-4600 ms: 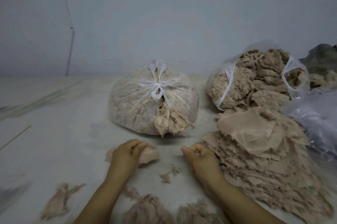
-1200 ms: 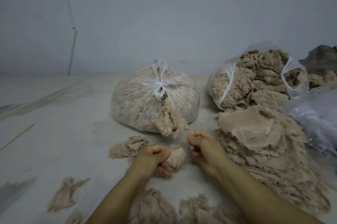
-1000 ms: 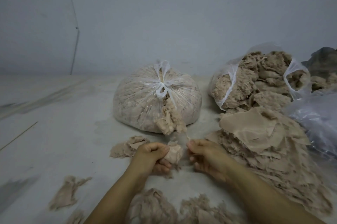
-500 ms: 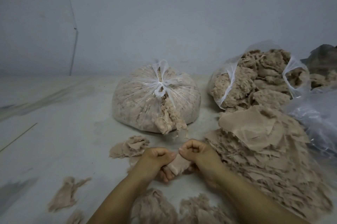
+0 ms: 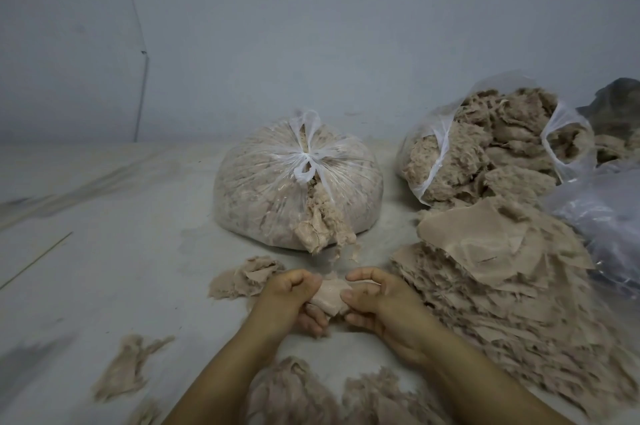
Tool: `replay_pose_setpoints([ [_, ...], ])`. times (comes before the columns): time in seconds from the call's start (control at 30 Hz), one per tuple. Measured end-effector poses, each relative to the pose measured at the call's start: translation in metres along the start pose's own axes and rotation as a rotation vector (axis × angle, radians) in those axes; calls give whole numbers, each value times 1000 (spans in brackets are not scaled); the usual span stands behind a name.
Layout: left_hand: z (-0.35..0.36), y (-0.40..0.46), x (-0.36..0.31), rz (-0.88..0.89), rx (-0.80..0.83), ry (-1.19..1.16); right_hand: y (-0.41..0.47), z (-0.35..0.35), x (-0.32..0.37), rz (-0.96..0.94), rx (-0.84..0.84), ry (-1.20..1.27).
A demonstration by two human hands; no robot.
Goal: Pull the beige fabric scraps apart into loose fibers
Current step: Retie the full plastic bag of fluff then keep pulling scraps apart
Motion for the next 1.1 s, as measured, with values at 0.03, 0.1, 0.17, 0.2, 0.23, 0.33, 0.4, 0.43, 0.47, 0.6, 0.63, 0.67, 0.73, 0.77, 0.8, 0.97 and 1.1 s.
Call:
replay_pose_setpoints([
  [0.03,0,0,0,-13,2,-29,0,-1,0,-7,1,0],
  [0.1,0,0,0,-7,0,15,-2,0,0,-31,16,-18],
  [0.17,1,-1,0,55,1,153,-3,0,0,-58,28,-54],
  [0.2,2,-1,0,91,13,180,-4,1,0,-68,34,-73],
  [0.23,3,-1,0,109,21,176,-4,2,0,-73,39,-84],
  [0.33,5,-2,1,97,51,128,-4,3,-1,-63,41,-72],
  [0.4,9,-3,1,87,109,96,-5,5,-1,-27,57,-38],
  [0.43,10,-3,2,83,134,87,-6,7,-2,-11,79,-32],
  [0.47,11,-4,2,82,151,82,-7,10,-3,-4,102,-41],
  [0.6,13,-3,5,83,166,67,-9,13,-2,-36,93,-81],
  [0.63,12,-3,4,89,147,61,-8,12,-2,-43,83,-70],
  [0.67,9,-2,4,99,108,52,-8,12,-1,-43,78,-55],
  [0.73,1,-1,2,114,15,30,-8,12,-2,-32,73,-30],
  [0.77,-2,0,2,116,-8,21,-8,12,-2,-26,72,-19],
  [0.8,-2,0,1,112,-12,13,-8,12,-2,-21,70,-10],
  [0.97,5,-2,4,9,114,12,-9,8,-1,8,61,23],
  [1.1,5,-4,5,52,193,188,-11,5,-2,4,84,-39],
])
Point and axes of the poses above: each hand's wrist, its own y-axis towards the middle knuckle, its own z-axis out of the palm, x = y × z, the point moved 4 cm from there along y, towards the middle knuckle, and after that the axes turned 5 degrees about -y, right-handed, at the moved point
